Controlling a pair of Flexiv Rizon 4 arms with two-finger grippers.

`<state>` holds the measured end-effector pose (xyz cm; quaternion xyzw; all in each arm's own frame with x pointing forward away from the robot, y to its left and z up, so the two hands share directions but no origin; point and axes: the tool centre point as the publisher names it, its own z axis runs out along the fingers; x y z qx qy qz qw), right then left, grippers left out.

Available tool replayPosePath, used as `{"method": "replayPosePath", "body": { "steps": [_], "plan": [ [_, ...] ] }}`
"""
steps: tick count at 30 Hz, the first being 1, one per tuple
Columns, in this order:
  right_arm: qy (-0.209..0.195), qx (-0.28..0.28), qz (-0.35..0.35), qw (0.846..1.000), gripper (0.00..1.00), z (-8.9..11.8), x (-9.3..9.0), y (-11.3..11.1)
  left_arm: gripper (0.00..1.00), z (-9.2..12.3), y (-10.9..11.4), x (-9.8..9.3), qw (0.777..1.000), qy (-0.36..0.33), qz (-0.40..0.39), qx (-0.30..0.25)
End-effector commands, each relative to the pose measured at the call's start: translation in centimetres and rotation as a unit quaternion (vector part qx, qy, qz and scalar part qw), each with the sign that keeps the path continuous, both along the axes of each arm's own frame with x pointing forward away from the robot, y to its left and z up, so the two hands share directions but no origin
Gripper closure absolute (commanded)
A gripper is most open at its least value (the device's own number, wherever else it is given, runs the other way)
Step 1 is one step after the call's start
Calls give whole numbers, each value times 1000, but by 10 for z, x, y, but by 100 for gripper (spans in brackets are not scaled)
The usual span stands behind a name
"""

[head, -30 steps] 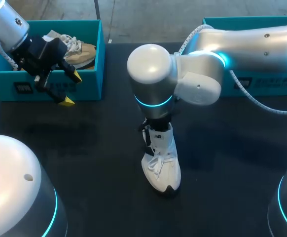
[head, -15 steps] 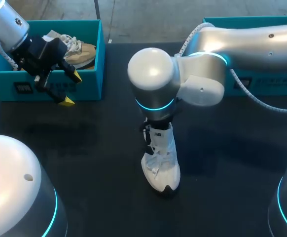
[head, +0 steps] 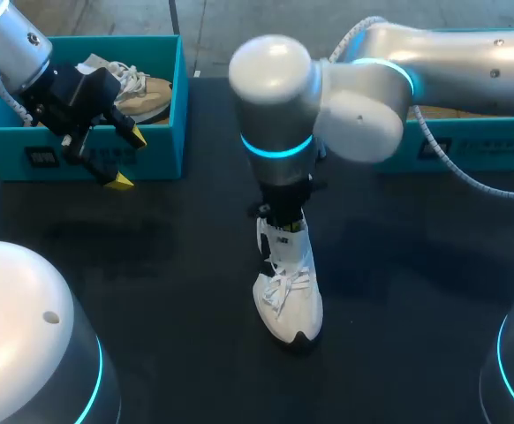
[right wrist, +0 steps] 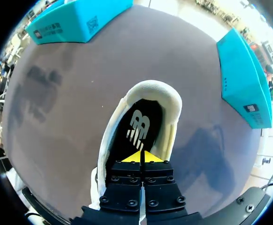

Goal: Take the shoe out of the shoebox, open the shoe tongue, remove and reinsert the insole, then place the shoe into the shoebox

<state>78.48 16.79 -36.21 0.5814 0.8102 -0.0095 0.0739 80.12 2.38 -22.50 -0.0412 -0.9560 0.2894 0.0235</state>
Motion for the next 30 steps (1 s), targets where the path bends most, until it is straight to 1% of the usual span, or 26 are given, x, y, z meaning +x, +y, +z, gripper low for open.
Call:
{"method": "replayPosePath", "body": {
  "steps": [1, 14, 23, 30],
  "plan": [
    [11, -5, -1, 1000, 100, 2, 6, 3, 0, 0, 0, -1, 1000, 0, 0, 1],
    [11, -5, -1, 1000, 100, 2, 6, 3, 0, 0, 0, -1, 1000, 0, 0, 1],
    [37, -27, -15, 999, 100, 8, -10, 4, 0, 0, 0, -1, 1000, 0, 0, 1],
    [65, -15, -33, 997, 100, 11, -24, 5, 0, 0, 0, -1, 1000, 0, 0, 1]
  ]
}}
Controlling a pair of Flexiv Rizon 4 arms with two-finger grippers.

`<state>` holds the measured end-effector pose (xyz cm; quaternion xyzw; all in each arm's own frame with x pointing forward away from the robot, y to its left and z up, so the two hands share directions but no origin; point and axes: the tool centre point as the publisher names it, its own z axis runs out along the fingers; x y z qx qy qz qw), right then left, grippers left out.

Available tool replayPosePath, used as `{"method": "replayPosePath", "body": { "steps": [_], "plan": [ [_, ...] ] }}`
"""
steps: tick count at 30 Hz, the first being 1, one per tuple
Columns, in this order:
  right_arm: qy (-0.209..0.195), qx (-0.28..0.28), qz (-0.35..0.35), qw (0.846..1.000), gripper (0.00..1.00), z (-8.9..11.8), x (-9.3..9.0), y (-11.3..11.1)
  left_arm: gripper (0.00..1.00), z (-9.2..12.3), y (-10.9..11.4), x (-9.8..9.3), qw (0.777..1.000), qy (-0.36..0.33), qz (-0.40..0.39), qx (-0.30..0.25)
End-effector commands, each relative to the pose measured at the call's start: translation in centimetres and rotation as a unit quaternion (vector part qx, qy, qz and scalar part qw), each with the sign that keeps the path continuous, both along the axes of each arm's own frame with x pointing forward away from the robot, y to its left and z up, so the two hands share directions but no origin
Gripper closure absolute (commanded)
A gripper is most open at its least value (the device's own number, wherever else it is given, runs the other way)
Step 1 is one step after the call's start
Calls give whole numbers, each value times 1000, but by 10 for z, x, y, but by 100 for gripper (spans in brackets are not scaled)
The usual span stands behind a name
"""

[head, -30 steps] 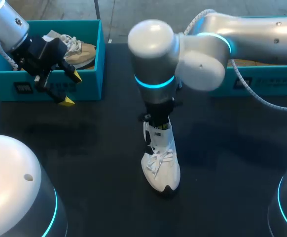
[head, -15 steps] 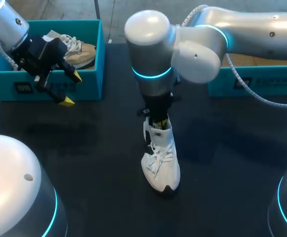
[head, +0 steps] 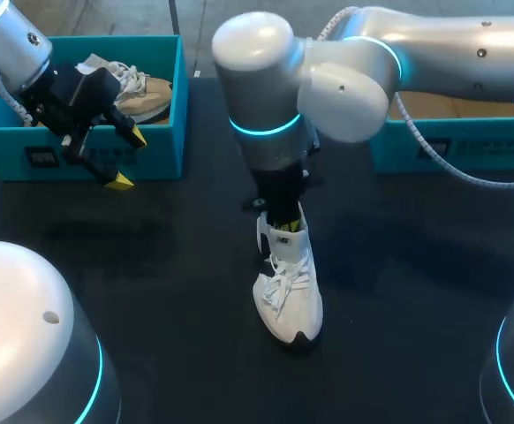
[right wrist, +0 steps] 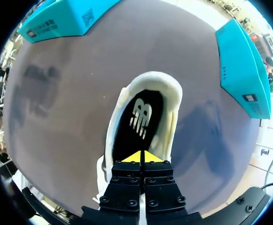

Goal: Take the shoe out of the shoebox, open the shoe tongue, remove and reinsert the insole, then place the shoe into the shoebox

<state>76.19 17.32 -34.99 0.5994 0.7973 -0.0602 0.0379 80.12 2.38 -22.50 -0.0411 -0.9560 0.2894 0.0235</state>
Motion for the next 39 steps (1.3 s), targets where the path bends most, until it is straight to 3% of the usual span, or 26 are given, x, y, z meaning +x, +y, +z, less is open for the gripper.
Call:
{"method": "replayPosePath", "body": {
  "steps": [1, 11, 19, 20, 21, 39],
  "plan": [
    [14, 7, -19, 1000, 100, -1, -3, -1, 0, 0, 0, -1, 1000, 0, 0, 1],
    [20, 22, -109, 994, 100, 2, -8, -5, 0, 0, 0, -1, 1000, 0, 0, 1],
    [35, 35, -122, 991, 98, 0, -10, 2, 0, 0, 0, -1, 1000, 0, 0, 1],
    [40, 36, -118, 992, 76, -1, -10, 3, 0, 0, 0, -1, 1000, 0, 0, 1],
    [39, 42, -117, 991, 0, -2, -11, 5, 0, 0, 0, -1, 1000, 0, 0, 1],
    [36, 28, -106, 993, 0, -7, -11, 8, 0, 0, 0, -1, 1000, 0, 0, 1]
  ]
}}
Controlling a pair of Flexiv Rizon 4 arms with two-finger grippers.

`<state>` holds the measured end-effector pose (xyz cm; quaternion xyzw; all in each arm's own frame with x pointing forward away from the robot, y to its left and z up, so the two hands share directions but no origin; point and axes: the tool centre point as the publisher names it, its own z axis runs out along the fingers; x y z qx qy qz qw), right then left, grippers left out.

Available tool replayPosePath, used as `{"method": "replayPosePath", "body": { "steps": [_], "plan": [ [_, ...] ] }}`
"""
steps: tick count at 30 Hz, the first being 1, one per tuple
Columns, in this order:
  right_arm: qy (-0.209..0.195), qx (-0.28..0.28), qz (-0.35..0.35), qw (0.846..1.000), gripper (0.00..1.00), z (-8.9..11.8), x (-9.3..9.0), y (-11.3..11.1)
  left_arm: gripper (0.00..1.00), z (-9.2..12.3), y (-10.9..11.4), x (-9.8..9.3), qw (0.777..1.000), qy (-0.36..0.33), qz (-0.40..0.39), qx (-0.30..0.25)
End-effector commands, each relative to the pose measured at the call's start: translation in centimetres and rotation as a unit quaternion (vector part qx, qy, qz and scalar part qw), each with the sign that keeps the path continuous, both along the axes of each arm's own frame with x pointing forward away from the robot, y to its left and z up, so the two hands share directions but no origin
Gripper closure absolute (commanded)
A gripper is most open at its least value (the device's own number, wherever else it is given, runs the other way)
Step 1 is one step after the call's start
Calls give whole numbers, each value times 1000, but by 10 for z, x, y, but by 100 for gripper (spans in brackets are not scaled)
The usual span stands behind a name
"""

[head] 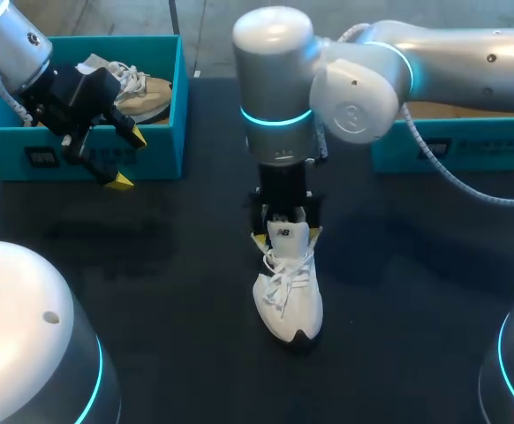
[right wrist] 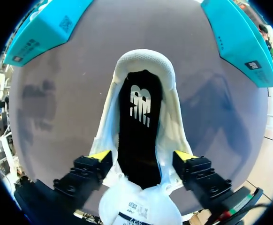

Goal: Take the shoe out of the shoebox, open the shoe tongue, remove and reinsert the insole, then place the shoe into the shoebox

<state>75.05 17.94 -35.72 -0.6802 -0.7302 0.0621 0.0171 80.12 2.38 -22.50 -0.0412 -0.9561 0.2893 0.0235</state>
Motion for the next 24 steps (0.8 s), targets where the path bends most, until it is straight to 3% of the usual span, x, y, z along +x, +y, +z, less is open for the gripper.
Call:
{"method": "replayPosePath", "body": {
  "steps": [1, 9, 24],
  "plan": [
    [-3, -6, 4, 1000, 0, 1, 0, 2, 0, 0, 0, -1, 1000, 0, 0, 1],
    [-10, -12, -5, 1000, 0, 6, -4, -3, 0, 0, 0, -1, 1000, 0, 0, 1],
    [-57, -42, -29, 997, 0, 37, -8, -17, 0, 0, 0, -1, 1000, 0, 0, 1]
  ]
}}
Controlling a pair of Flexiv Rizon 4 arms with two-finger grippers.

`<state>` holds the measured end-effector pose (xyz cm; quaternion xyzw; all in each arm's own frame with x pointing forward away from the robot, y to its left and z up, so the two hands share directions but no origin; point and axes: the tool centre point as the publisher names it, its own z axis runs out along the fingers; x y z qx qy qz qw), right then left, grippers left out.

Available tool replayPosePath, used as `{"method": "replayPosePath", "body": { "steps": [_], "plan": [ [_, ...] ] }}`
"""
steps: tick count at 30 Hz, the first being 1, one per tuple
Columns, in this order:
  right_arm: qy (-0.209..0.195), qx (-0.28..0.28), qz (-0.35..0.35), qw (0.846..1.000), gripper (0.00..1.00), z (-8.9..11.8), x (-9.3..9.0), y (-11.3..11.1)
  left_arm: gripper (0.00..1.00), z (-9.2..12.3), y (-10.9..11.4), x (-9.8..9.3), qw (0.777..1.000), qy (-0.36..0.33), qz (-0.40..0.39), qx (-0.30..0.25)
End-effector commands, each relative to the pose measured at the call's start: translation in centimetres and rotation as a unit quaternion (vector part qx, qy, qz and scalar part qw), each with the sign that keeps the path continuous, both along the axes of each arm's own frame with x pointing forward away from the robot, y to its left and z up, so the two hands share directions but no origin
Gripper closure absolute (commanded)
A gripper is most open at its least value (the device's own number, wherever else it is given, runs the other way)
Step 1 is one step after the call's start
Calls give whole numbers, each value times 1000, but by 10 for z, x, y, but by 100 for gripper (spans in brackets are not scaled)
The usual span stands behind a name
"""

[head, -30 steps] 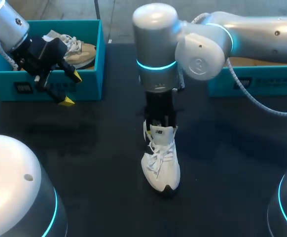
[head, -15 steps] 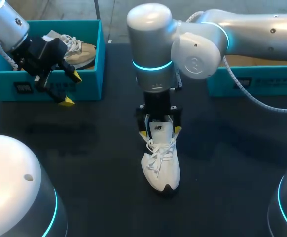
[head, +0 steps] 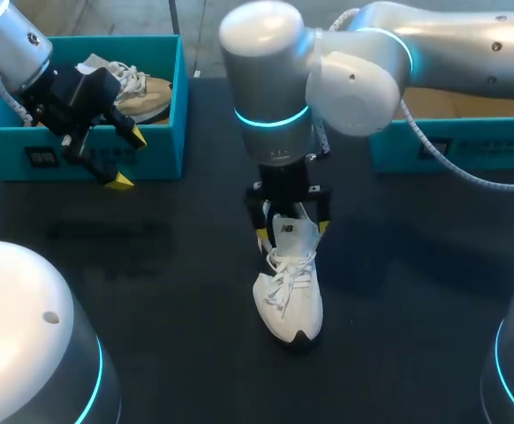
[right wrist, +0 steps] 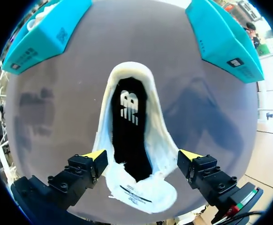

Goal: Take the shoe out of the shoebox, open the shoe tongue, remove and reinsert the insole, then place the shoe into the shoebox

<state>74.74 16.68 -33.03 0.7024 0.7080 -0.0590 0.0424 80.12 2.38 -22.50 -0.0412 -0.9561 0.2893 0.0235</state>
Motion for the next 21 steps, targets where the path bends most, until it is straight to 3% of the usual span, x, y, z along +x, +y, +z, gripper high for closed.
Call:
{"method": "replayPosePath", "body": {
  "steps": [1, 7, 21],
  "plan": [
    [-14, -2, -2, 1000, 0, 12, -4, -5, 0, 0, 0, -1, 1000, 0, 0, 1],
    [-34, -4, 0, 999, 0, 30, -9, -5, 0, 0, 0, -1, 1000, 0, 0, 1],
    [-63, -11, 5, 998, 0, 57, -42, -3, 0, 0, 0, -1, 1000, 0, 0, 1]
  ]
}}
